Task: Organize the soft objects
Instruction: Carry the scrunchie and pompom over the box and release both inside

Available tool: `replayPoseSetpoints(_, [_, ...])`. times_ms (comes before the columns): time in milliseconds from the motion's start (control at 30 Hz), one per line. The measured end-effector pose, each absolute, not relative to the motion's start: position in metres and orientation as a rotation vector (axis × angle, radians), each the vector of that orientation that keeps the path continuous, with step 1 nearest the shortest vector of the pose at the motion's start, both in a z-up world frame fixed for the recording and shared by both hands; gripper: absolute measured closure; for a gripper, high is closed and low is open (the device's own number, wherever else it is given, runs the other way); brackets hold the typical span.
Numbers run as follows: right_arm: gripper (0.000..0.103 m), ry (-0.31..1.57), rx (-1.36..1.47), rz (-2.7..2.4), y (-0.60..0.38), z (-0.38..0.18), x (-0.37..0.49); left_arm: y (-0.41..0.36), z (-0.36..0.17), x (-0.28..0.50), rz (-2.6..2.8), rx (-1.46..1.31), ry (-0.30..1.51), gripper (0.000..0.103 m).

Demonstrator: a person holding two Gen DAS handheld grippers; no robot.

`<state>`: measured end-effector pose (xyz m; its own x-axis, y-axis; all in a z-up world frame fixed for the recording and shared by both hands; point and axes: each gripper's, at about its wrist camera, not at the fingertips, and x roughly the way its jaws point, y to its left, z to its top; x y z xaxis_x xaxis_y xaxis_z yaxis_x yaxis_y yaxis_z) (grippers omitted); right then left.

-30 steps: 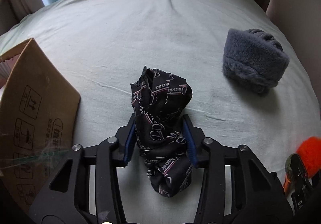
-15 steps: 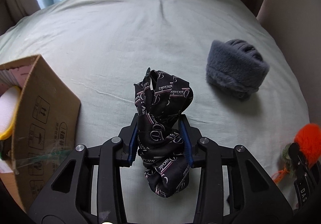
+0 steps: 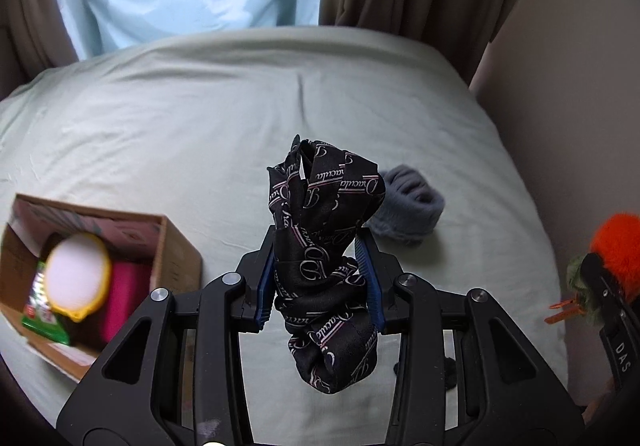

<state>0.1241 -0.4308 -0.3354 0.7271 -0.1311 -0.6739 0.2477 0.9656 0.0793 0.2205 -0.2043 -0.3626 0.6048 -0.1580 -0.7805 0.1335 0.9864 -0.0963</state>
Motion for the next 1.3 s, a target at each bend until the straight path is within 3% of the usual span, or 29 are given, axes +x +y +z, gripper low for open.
replayPoseSetpoints(367, [0.066,0.634,0.148,-0.192,-0.381,-0.205,0.105,-0.135,-0.237,0.182,-0.176,-0.068,0.825,0.069])
replayPoseSetpoints(767, [0.066,0.574,0.123,-0.071,-0.257,-0.109,0.097,-0.003,-0.152,0.141,-0.134,-0.064,0.763,0.069])
replayPoseSetpoints(1000, [0.066,0.571,0.107,0.038,-0.169,-0.089,0.100,0.086,-0.142,0.131,-0.068,-0.072,0.756,0.069])
replayPoseSetpoints(1300, [0.066,0.664,0.137,0.126,-0.080,-0.118,0.130,0.160,-0.184,0.144,-0.003,-0.051,0.853,0.069])
